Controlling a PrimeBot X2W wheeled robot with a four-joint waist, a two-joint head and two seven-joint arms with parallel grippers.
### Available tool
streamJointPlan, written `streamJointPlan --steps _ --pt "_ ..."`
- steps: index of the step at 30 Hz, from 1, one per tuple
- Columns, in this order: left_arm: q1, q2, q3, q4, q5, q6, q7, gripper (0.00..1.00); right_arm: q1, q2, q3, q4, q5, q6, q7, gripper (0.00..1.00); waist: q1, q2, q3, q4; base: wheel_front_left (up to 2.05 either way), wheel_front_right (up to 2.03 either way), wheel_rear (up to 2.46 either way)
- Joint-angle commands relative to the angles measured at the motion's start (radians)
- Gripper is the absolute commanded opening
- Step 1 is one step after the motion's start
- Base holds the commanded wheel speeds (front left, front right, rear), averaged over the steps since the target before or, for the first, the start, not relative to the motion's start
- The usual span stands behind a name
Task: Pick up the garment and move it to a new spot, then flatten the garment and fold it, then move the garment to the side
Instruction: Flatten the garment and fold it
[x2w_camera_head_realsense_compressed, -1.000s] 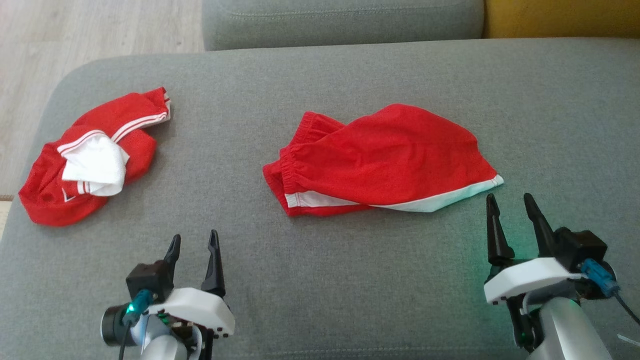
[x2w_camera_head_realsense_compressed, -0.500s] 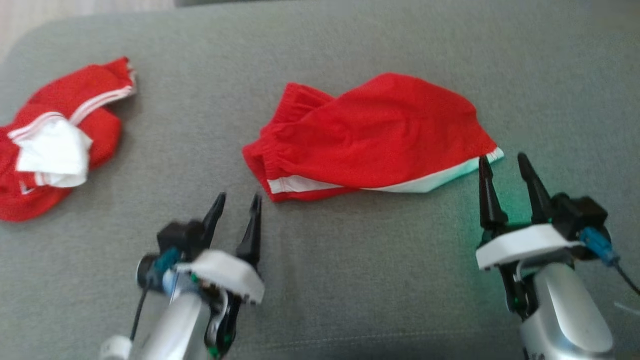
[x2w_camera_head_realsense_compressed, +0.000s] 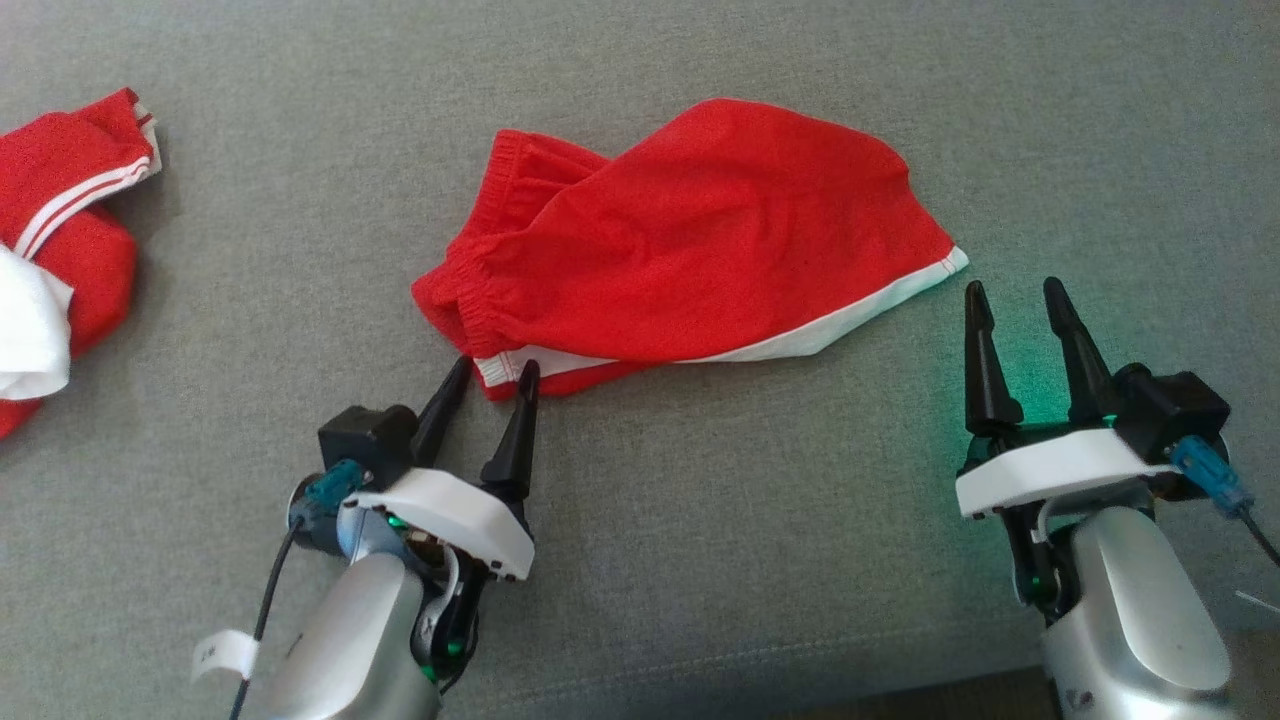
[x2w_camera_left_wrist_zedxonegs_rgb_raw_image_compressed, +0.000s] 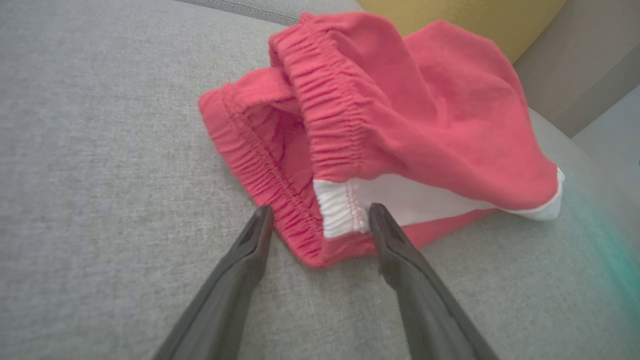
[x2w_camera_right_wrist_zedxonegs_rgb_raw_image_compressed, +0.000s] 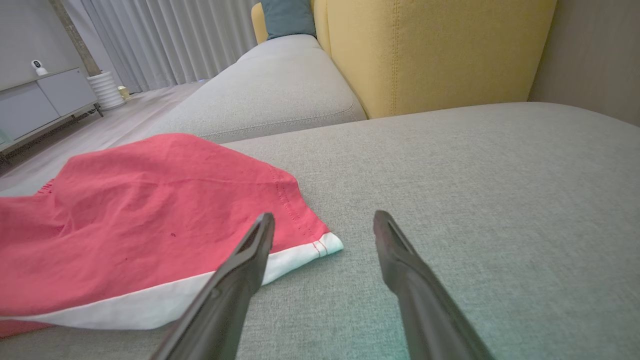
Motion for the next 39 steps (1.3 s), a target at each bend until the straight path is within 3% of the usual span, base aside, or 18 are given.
streamJointPlan --steps 1,2,3,4,5,6,21,35,36,37,39 --pt "-0.036 0.012 0.021 -0.025 -0.005 -0.008 -0.005 1.00 -0.034 -0.002 0.020 -0.035 0.007 -0.001 -0.011 1.00 0.0000 -0.0001 0.004 -0.001 0.00 0.00 0.00" --pt "-0.037 0.012 0.022 -0.026 -0.005 -0.010 -0.005 1.00 -0.036 -0.002 0.021 -0.035 0.007 -0.001 -0.011 1.00 0.0000 -0.0001 0.006 -0.002 0.00 0.00 0.00" --pt "-0.038 0.012 0.024 -0.029 -0.006 -0.011 -0.005 0.89 -0.037 -0.002 0.022 -0.035 0.007 -0.001 -0.011 1.00 0.0000 -0.0001 0.008 -0.002 0.00 0.00 0.00" --pt "-0.039 0.012 0.026 -0.033 -0.006 -0.012 -0.005 0.59 -0.039 -0.002 0.022 -0.035 0.008 -0.001 -0.011 1.00 0.0000 -0.0001 0.010 -0.003 0.00 0.00 0.00" --pt "-0.040 0.012 0.028 -0.037 -0.005 -0.013 -0.005 0.22 -0.041 -0.002 0.023 -0.035 0.008 -0.001 -0.011 1.00 0.0000 -0.0001 0.012 -0.003 0.00 0.00 0.00" --pt "-0.040 0.012 0.030 -0.042 -0.003 -0.013 -0.005 0.00 -0.042 -0.002 0.023 -0.034 0.008 -0.001 -0.011 1.00 0.0000 -0.0001 0.012 -0.002 0.00 0.00 0.00" --pt "0.009 0.012 0.059 -0.074 0.022 -0.005 -0.005 0.00 -0.038 -0.002 0.001 0.103 -0.021 -0.001 -0.011 1.00 0.0000 -0.0001 -0.010 0.074 0.00 0.00 0.00" --pt "0.003 0.012 0.050 -0.080 0.038 -0.007 -0.005 0.00 -0.097 -0.002 0.016 0.191 -0.007 -0.001 -0.011 1.00 0.0000 -0.0001 0.011 0.092 0.00 0.00 0.00" --pt "0.002 0.012 0.049 -0.080 0.039 -0.008 -0.005 0.00 -0.099 -0.002 0.019 0.201 -0.013 -0.001 -0.011 0.95 0.0000 -0.0001 0.014 0.094 0.00 0.00 0.00" --pt "0.001 0.012 0.049 -0.079 0.040 -0.008 -0.005 0.00 -0.102 -0.002 0.021 0.210 -0.016 -0.001 -0.011 0.78 0.0000 -0.0001 0.016 0.095 0.00 0.00 0.00" --pt "-0.002 0.012 0.048 -0.079 0.040 -0.009 -0.005 0.00 -0.106 -0.002 0.026 0.231 -0.022 -0.001 -0.011 0.29 0.0000 -0.0001 0.019 0.098 0.00 0.00 0.00"
